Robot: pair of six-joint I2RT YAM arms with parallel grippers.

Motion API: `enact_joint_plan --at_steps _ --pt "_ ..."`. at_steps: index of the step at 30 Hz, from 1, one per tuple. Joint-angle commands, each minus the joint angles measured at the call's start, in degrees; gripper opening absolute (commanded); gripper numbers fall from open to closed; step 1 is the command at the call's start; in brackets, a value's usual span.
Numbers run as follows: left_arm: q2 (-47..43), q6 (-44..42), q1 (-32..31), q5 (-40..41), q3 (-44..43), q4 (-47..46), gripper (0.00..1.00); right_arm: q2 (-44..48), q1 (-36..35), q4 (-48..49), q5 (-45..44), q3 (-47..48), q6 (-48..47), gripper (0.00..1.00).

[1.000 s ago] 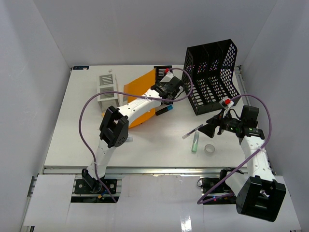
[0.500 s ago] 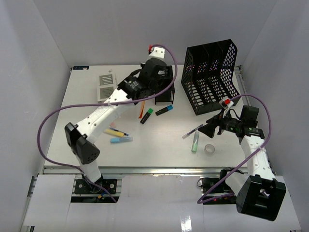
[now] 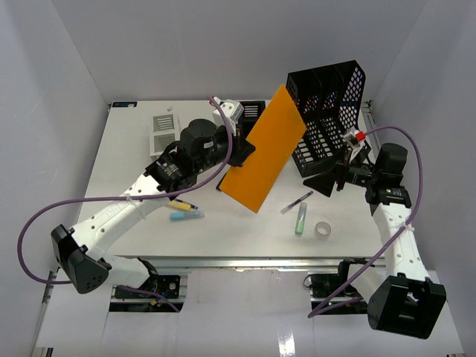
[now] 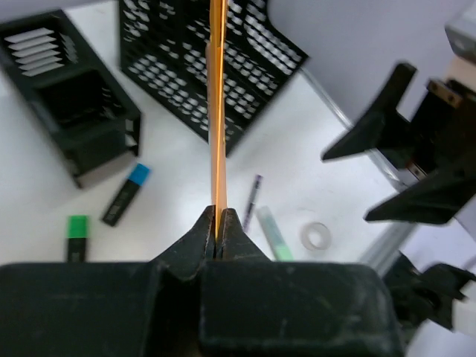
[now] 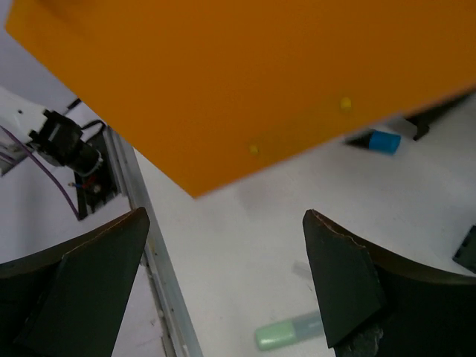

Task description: Organize the desk

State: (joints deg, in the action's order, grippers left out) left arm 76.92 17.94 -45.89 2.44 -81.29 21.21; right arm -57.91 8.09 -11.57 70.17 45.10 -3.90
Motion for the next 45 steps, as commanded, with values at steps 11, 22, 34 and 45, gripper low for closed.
enact_joint_plan --at_steps 11,22,34,45 --pt "-5.74 12.91 0.1 -17.65 7.78 -27.17 0.0 6.44 -1.33 43.12 -8.15 -10.55 31.0 0.9" --pt "-9.72 14.62 0.1 -18.22 13.13 -32.98 0.0 3.73 -1.11 56.82 -12.64 -15.13 45.62 0.9" --pt "-12.77 16.73 0.1 -19.93 16.14 -36.98 0.0 -2.37 -0.96 87.73 -9.9 -14.78 67.82 0.9" --pt "-15.75 16.82 0.19 -16.87 19.62 -39.27 0.0 -11.97 -0.8 119.77 -9.01 -6.67 90.92 0.95"
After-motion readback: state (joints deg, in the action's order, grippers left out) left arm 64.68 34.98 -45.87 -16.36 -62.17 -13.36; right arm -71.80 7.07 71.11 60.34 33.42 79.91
